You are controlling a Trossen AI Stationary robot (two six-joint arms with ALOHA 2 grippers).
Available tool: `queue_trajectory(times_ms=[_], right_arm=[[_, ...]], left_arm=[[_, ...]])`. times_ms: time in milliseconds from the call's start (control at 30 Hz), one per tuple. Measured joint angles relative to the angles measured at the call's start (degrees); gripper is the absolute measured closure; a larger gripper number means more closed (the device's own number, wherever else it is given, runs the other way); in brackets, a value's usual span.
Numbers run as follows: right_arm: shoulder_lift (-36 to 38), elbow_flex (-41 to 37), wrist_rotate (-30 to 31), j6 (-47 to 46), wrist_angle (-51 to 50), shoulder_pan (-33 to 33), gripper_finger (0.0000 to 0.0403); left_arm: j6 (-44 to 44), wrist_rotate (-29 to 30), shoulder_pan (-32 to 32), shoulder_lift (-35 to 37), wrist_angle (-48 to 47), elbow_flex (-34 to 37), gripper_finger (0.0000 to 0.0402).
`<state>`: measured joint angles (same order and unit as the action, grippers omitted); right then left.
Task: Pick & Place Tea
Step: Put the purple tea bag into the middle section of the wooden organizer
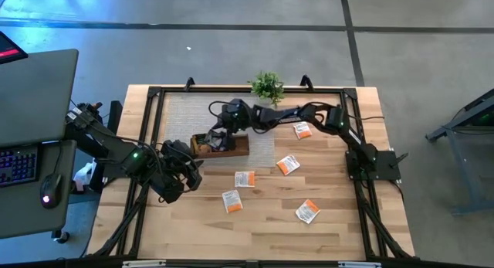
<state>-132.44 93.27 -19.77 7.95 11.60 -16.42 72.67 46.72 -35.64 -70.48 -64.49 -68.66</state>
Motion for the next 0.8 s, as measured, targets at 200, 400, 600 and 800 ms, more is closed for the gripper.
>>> queue_trajectory(times_ms=[200,400,600,800], right_arm=[[0.00,0.00,-0.09,-0.19,1.15,0.05,0.0338],[0.00,0.00,0.67,-2.55,4.70,0.36,0.0396],[1.36,0.00,5.71,-6.10,3.33,2.27,0.0400],[4.08,0.00,20.42,-10.10,-0.09,6.16,0.0400]], left_arm=[[-0.40,0.01,-0.01,0.00,0.04,0.01,0.0277],[-0.42,0.02,-0.02,0.00,0.03,0.00,0.0277],[-0.43,0.00,0.00,0.00,0.02,0.00,0.0277],[-0.43,-0.66,0.00,0.00,-0.06,0.00,0.0277]])
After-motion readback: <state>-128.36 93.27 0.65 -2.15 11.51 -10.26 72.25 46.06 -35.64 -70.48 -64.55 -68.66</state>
